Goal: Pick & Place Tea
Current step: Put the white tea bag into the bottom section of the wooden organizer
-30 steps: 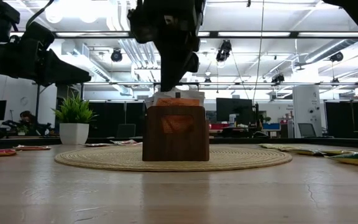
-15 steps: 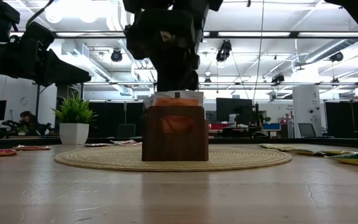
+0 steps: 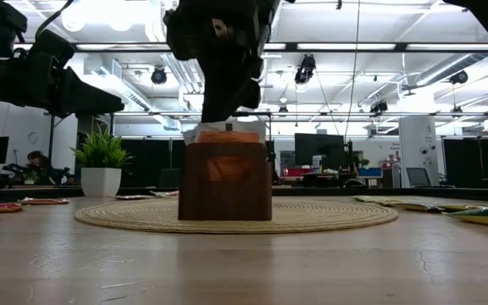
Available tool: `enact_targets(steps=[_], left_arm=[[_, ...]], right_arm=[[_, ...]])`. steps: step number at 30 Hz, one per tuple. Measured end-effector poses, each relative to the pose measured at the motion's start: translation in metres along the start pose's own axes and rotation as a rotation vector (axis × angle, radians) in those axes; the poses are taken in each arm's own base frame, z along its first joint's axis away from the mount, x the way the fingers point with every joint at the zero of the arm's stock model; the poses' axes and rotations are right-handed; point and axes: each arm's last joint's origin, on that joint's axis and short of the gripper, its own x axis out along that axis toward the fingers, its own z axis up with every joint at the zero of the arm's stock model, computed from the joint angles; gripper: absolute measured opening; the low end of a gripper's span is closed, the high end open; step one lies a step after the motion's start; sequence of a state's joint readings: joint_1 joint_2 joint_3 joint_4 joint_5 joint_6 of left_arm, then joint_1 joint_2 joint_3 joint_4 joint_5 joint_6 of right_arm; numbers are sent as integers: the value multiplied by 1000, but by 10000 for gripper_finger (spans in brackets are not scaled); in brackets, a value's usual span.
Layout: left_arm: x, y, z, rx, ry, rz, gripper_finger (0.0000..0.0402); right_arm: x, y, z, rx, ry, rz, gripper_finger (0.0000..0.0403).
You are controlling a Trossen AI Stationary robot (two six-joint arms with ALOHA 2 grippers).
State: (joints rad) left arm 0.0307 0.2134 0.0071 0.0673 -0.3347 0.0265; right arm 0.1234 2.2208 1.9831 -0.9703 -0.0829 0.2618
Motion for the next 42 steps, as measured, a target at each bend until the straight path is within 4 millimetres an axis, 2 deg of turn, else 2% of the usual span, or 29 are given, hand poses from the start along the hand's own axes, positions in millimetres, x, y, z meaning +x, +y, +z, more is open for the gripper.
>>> enact_targets(steps=[11,20,26,32,35,42], left_arm=[[0,0,0,0,0,0,202],[0,0,0,0,0,0,202],[0,0,0,0,0,-1,202],[0,0,0,0,0,-1,202],[0,0,0,0,0,-1,202],[0,0,0,0,0,-1,202]], right_arm=[[-4,1,-1,-38,16,1,16],[-12,3,3,-61,-2,48,99],[-29,4,11,-58,-33,62,160],[-49,6,15,-56,-57,7,182],[-47,8,12,-60,-57,-90,181],[-21,5,-3,-45,6,-240,170]])
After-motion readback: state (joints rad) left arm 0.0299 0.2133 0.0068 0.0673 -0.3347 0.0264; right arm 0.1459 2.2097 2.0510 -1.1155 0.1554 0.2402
